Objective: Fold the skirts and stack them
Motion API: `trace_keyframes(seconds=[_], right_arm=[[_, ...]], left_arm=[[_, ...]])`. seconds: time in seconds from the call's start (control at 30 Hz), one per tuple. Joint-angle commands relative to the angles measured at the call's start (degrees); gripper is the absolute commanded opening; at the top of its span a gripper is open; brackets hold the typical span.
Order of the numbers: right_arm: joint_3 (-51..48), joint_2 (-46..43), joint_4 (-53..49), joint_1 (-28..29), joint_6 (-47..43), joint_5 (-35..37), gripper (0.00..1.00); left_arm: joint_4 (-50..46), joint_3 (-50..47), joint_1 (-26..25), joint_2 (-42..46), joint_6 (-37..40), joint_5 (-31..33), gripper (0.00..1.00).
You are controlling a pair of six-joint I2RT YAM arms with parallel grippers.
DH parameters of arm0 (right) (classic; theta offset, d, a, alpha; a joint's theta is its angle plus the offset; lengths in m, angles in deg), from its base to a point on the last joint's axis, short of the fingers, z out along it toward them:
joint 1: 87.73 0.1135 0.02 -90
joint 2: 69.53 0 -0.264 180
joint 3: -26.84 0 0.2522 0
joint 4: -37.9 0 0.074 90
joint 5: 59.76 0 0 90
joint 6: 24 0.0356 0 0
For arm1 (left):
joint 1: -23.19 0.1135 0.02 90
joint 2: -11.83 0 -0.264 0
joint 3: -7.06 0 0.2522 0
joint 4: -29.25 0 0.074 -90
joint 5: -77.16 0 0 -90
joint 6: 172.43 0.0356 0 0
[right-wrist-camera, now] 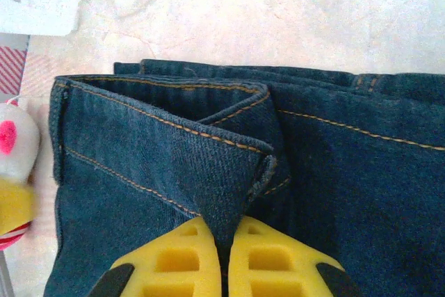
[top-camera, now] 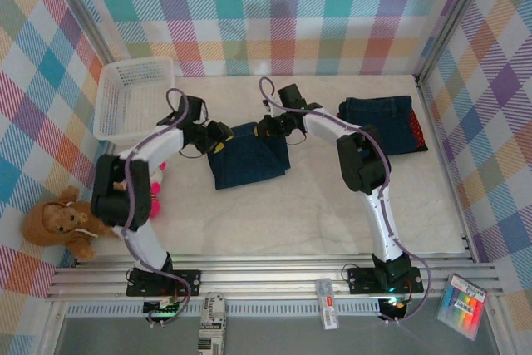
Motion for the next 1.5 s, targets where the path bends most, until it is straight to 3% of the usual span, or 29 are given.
trace_keyframes(seconds=[0.0, 0.17, 0.3, 0.37, 0.47, 0.53, 0.6, 0.8, 0.97, 1.17, 1.33, 1.47], right_arm=[[2.64, -0.64, -0.14, 0.09, -1.60, -2.56, 0.08], [4.96, 0.62, -2.22, 0.14, -1.06, 1.19, 0.14], [2.94, -4.06, -4.04, 0.12, 2.64, 10.71, 0.43], [-0.67, -8.55, -4.44, 0.40, 4.53, 14.07, 0.50], [-8.07, -14.79, -1.90, 2.07, 6.28, 13.17, 0.66], [-12.36, -16.55, 1.10, 3.45, 8.41, 8.09, 0.68], [-14.51, -15.62, 4.31, 4.62, 10.54, 0.98, 1.00], [-12.95, -9.03, 6.57, 8.31, 11.14, -5.92, 0.99], [-17.48, -8.61, 4.54, 8.31, 16.58, 2.19, 0.99], [-25.65, -13.17, 2.22, 8.22, 18.84, 1.59, 0.99], [-22.67, -16.37, 1.86, 8.22, 20.48, 2.48, 0.99], [-22.22, -18.96, 7.19, 7.58, 25.36, 7.21, 0.99]], left_arm=[[1.48, 5.94, -0.08, -4.32, 0.67, -2.93, 0.43], [-3.64, 6.88, 1.62, -7.39, 1.07, 7.68, 0.43], [-2.08, 3.42, 3.16, -12.15, -0.11, 6.43, 0.42], [-1.03, 2.69, 2.99, -14.21, -0.42, 4.91, 0.41], [-0.91, 2.03, 3.05, -14.51, -0.24, 5.78, 0.41], [-1.54, 2.21, 3.07, -14.06, 0.19, 6.44, 0.41], [-2.37, 2.85, 3.15, -13.79, 0.68, 7.18, 0.42], [-3.90, 5.13, 3.16, -14.84, 1.92, 6.73, 0.45], [-5.87, 6.83, 1.79, -16.29, 5.13, 7.91, 0.48], [-9.26, 12.49, -0.53, -19.72, 7.84, 4.33, 0.51], [-17.43, 22.36, -0.01, -14.50, 10.55, 6.00, 0.67], [-16.80, 19.80, -0.01, -4.20, 7.50, 5.82, 0.89]])
